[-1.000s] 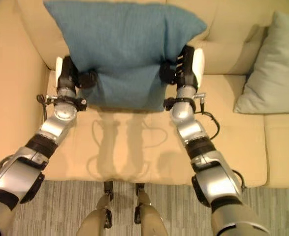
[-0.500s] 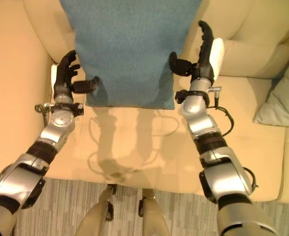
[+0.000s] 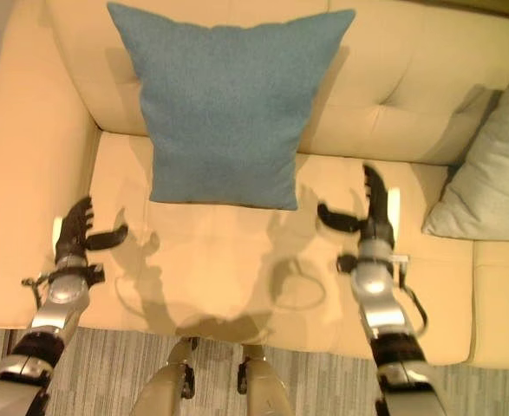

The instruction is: Pick up all the scattered cushions and arrange them neatly on the sofa.

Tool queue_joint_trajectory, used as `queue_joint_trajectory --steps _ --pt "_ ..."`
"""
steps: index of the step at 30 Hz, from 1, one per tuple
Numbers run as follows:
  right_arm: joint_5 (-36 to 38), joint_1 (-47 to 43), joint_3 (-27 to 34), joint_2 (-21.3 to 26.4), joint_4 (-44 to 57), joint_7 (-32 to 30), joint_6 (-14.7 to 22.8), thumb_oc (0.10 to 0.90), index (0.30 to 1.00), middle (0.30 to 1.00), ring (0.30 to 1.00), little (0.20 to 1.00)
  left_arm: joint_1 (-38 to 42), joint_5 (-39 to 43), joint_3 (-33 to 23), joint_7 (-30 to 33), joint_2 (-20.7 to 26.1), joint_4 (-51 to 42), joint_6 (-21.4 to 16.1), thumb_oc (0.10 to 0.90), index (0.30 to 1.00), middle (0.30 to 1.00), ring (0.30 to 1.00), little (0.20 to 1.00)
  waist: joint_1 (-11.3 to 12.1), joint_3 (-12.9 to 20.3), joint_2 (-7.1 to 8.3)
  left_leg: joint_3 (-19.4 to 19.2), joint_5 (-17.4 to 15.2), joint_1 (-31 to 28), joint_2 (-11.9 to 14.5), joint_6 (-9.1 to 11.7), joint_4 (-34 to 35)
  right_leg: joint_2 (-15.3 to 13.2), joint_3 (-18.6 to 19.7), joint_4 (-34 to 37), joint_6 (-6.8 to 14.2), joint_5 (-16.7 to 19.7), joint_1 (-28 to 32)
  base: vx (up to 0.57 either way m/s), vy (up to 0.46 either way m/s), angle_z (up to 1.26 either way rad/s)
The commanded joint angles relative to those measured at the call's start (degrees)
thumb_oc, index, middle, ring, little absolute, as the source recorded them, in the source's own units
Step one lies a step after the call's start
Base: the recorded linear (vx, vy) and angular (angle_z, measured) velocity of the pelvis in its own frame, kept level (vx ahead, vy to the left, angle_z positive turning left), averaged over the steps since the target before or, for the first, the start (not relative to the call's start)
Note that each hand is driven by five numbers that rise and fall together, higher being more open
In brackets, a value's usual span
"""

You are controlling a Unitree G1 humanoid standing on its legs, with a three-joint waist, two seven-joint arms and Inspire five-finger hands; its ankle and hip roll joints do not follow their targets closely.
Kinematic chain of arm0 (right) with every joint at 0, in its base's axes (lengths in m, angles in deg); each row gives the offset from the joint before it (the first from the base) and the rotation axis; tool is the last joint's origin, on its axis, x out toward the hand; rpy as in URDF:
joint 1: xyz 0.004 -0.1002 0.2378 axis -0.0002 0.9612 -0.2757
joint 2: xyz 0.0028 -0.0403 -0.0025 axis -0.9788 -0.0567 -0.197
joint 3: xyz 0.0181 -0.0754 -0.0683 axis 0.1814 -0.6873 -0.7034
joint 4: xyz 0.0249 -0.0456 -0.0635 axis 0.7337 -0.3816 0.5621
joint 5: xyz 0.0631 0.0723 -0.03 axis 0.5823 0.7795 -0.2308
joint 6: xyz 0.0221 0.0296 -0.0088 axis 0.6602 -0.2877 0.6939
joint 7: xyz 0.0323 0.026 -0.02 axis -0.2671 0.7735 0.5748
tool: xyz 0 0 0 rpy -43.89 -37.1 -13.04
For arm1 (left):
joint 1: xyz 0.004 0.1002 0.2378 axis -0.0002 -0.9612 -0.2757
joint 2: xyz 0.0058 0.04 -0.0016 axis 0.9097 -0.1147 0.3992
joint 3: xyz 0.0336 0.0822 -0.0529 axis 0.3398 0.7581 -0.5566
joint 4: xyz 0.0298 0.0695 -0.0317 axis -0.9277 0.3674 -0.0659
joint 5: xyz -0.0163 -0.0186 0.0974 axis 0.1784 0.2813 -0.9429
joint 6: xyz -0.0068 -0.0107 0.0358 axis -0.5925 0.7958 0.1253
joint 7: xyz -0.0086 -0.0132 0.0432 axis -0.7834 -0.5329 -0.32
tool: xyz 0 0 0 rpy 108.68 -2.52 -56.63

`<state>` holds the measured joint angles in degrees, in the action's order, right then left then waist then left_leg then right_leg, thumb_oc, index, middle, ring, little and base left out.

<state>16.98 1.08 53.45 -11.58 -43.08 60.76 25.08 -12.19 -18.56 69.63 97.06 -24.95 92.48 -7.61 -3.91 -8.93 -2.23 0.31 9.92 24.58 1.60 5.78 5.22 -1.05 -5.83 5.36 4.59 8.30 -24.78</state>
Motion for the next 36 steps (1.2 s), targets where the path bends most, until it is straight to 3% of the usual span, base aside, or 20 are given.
queue_joint_trajectory --steps 1,8,15,17,19,24,26,27,29,32,36 --pt "-2.53 5.41 3.76 -1.43 0.14 0.91 3.29 0.800 0.900 0.900 0.900 0.900 -4.95 -3.75 -0.52 -3.09 0.34 2.23 -2.08 0.800 0.900 0.900 0.900 0.900 0.00 10.23 2.40 -2.13 -5.64 -3.65 -1.01 0.92 -0.22 -2.60 -1.64 -0.36 4.03 -3.68 3.06 0.02 -0.024 -0.11" --pt "-6.25 13.87 2.11 -6.46 -4.96 4.28 1.62 0.800 0.900 0.900 0.900 0.900 -17.14 -6.36 -1.14 -7.31 -5.13 6.15 0.03 0.800 0.900 0.900 0.900 0.900 0.54 9.34 2.43 -3.30 -6.49 -12.06 0.70 1.11 -0.22 -1.81 -2.39 -0.36 3.59 -6.10 11.67 -0.01 -0.047 0.00" --pt "-8.01 14.05 -2.72 -8.75 -15.41 5.77 1.28 0.800 0.900 0.900 0.900 0.900 -18.20 -11.06 1.53 -8.99 -7.83 15.20 1.49 0.800 0.900 0.900 0.900 0.900 1.52 7.40 3.47 -4.02 -5.54 -17.39 2.48 1.20 -0.85 -0.72 -2.88 -0.36 3.25 -8.13 18.33 -0.09 -0.048 0.09" --pt "-8.38 12.36 -4.82 -9.32 -20.27 5.81 0.91 0.800 0.900 0.900 0.900 0.900 -16.87 -12.70 2.88 -8.76 -8.33 18.07 1.69 0.800 0.900 0.900 0.900 0.900 1.77 6.10 4.58 -4.35 -8.34 -16.98 2.36 0.41 -5.52 -1.31 -3.16 -0.36 2.92 -7.68 18.83 -0.25 -0.034 0.14" --pt "-8.71 11.01 -6.11 -9.17 -22.67 5.98 0.48 0.800 0.900 0.900 0.900 0.900 -15.76 -13.23 3.23 -8.66 -8.87 20.39 1.61 0.800 0.900 0.900 0.900 0.900 1.75 4.69 5.91 -4.08 -13.86 -16.79 1.54 -0.20 -13.80 -2.71 -3.63 -0.36 2.74 -6.79 18.71 -0.32 0.003 0.01" --pt "-9.25 9.58 -7.57 -10.28 -29.71 6.36 -0.93 0.800 0.900 0.900 0.900 0.900 -14.57 -13.52 3.05 -8.47 -9.95 24.22 2.06 0.800 0.900 0.900 0.900 0.900 0.72 5.66 6.47 -3.38 -16.66 -20.02 1.80 -0.36 -22.68 -3.72 -4.95 -0.36 2.52 -4.97 17.14 -0.17 0.058 0.20" --pt "-9.38 9.39 -7.81 -10.43 -30.77 6.63 -1.18 0.800 0.900 0.900 0.900 0.900 -14.36 -13.51 3.19 -8.48 -10.07 24.59 2.04 0.800 0.900 0.900 0.900 0.900 0.50 5.97 6.09 -3.38 -17.37 -22.02 1.87 -0.10 -21.09 -3.38 -5.03 -0.36 2.57 -4.70 17.07 -0.07 0.109 0.30" --pt "-9.81 9.08 -8.06 -11.05 -33.81 6.49 -1.48 0.800 0.900 0.900 0.900 0.900 -13.87 -14.01 3.87 -8.44 -10.44 24.68 2.09 0.800 0.900 0.900 0.900 0.900 -0.17 6.74 5.38 -2.89 -19.42 -25.62 1.16 -0.25 -15.80 -3.16 -5.33 -0.36 3.06 -3.63 16.35 -0.12 0.196 0.29" --pt "-9.90 8.35 -8.10 -11.57 -35.90 6.24 -2.10 0.800 0.900 0.900 0.900 0.900 -12.91 -14.14 4.42 -8.21 -10.54 24.86 2.15 0.800 0.900 0.900 0.900 0.900 -0.54 6.84 5.49 -1.87 -21.01 -26.79 -0.16 -1.15 -11.91 -3.74 -5.26 -0.36 3.71 -1.94 14.69 -0.15 0.192 0.14" --pt "-10.45 7.41 -8.56 -12.32 -37.42 5.85 -2.69 0.800 0.900 0.900 0.900 0.900 -11.33 -14.09 4.81 -7.42 -10.31 25.08 1.91 0.800 0.900 0.900 0.900 0.900 -0.58 5.84 5.92 -0.57 -20.53 -26.41 -2.32 -2.43 -9.19 -4.97 -4.95 -0.42 5.17 0.67 11.54 -0.23 0.185 0.02" --pt "-11.65 6.65 -9.38 -12.78 -38.54 5.94 -3.65 0.800 0.900 0.900 0.900 0.900 -10.59 -14.53 4.80 -7.22 -9.94 25.92 2.15 0.800 0.900 0.900 0.900 0.900 -0.08 4.83 6.52 0.59 -19.95 -25.63 -4.24 -3.51 -8.26 -6.02 -4.41 -0.94 6.36 1.00 10.00 -0.21 0.125 -0.08"
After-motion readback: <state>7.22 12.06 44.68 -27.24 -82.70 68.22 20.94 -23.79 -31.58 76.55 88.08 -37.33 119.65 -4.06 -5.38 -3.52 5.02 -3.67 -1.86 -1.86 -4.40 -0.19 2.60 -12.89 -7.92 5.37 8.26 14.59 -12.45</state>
